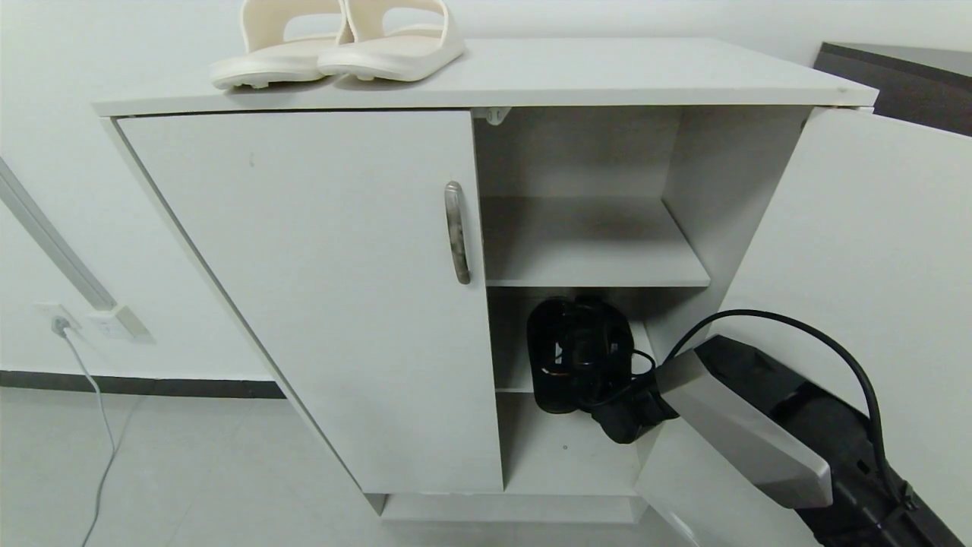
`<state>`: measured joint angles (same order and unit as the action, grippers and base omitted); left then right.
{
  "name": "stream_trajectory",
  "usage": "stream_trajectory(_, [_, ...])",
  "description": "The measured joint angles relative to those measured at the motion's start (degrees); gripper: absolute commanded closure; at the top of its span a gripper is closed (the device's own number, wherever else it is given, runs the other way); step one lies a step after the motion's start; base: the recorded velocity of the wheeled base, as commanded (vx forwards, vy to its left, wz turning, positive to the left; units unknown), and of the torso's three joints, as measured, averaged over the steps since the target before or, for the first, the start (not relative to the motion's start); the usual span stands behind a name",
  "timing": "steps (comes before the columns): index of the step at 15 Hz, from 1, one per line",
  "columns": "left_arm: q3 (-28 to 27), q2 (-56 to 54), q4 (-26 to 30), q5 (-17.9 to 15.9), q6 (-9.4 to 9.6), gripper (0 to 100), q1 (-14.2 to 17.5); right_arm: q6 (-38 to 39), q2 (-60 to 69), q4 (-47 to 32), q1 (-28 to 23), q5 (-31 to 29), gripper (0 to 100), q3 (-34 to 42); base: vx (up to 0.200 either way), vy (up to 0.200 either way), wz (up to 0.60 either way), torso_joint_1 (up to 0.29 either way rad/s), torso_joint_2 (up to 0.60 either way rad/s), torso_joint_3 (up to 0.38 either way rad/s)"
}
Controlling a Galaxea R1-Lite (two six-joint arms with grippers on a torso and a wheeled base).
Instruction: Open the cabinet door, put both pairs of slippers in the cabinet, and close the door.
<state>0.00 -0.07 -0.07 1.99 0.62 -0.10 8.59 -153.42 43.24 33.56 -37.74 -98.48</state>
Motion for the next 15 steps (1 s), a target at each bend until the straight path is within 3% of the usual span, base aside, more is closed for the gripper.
stream_trajectory(7, [0.0, 0.0, 0.0, 0.0, 0.0, 100, 0.0, 0.1, 5.1, 5.5, 1.2, 0.0, 0, 11.8, 0.0, 0.0, 0.0, 0.0, 0.0, 0.0])
stream_trajectory(15, [0.0, 0.0, 0.0, -0.2, 0.17, 100, 0.0, 1.2, 17.8, 13.9, 5.9, -0.5, 0, 36.0, 0.0, 0.0, 0.0, 0.0, 0.0, 0.0])
